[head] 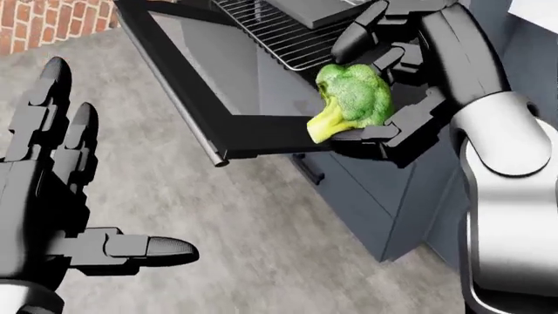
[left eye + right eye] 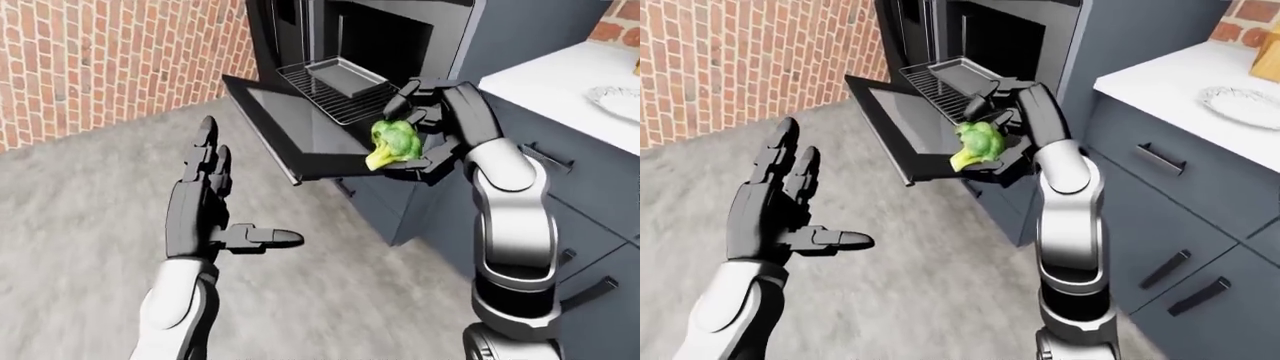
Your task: Place the broccoli on the rack of the oven.
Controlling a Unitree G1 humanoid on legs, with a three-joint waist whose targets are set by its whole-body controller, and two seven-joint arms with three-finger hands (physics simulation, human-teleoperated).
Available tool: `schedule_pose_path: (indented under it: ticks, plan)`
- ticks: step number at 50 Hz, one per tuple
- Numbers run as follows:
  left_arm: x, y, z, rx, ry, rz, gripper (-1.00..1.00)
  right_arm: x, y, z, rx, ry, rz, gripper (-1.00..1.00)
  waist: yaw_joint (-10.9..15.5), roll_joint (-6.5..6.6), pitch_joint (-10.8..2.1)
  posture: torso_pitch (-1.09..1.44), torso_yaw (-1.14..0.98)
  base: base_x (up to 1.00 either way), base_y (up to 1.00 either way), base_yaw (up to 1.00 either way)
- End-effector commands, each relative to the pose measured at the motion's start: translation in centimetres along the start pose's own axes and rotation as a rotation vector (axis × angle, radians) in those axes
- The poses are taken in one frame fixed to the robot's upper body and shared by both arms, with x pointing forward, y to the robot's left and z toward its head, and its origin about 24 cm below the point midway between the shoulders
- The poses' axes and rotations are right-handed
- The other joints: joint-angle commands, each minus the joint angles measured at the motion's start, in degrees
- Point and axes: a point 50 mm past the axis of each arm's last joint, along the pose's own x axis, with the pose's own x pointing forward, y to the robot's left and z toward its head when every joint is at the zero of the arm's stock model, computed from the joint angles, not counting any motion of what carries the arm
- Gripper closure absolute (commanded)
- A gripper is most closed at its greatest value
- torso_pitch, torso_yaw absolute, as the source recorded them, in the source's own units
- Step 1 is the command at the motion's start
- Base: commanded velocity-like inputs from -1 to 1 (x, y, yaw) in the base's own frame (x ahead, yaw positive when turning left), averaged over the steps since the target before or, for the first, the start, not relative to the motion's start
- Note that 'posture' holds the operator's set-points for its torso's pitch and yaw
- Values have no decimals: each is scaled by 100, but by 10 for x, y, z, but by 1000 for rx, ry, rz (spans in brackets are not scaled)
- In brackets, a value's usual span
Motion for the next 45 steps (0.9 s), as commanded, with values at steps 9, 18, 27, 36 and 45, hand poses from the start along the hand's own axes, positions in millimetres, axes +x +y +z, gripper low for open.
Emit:
schedule_pose_path:
  ticks: [9, 18, 27, 36, 45]
  plan:
    - [-4, -5, 18, -2, -89, -18, -100, -5, -11, 18, -16, -96, -62, 100, -15, -45, -275, 0, 0, 0, -16, 0]
    - [-4, -4, 23, 0, -97, -18, -100, -6, -11, 19, -17, -98, -59, 100, -33, -329, -376, 0, 0, 0, -29, 0]
    - [-2, -2, 20, -2, -99, -17, -100, -6, -8, 21, -20, -108, -47, 100, -32, -400, -140, 0, 0, 0, -7, 0]
    - [-3, -2, 20, -2, -98, -17, -100, -7, -7, 20, -28, -117, -42, 100, 45, -228, -199, 0, 0, 0, 0, 63]
    - [-3, -2, 21, -2, -100, -16, -100, -7, -6, 19, -20, -116, -38, 100, 146, -84, -128, 0, 0, 0, 0, 100]
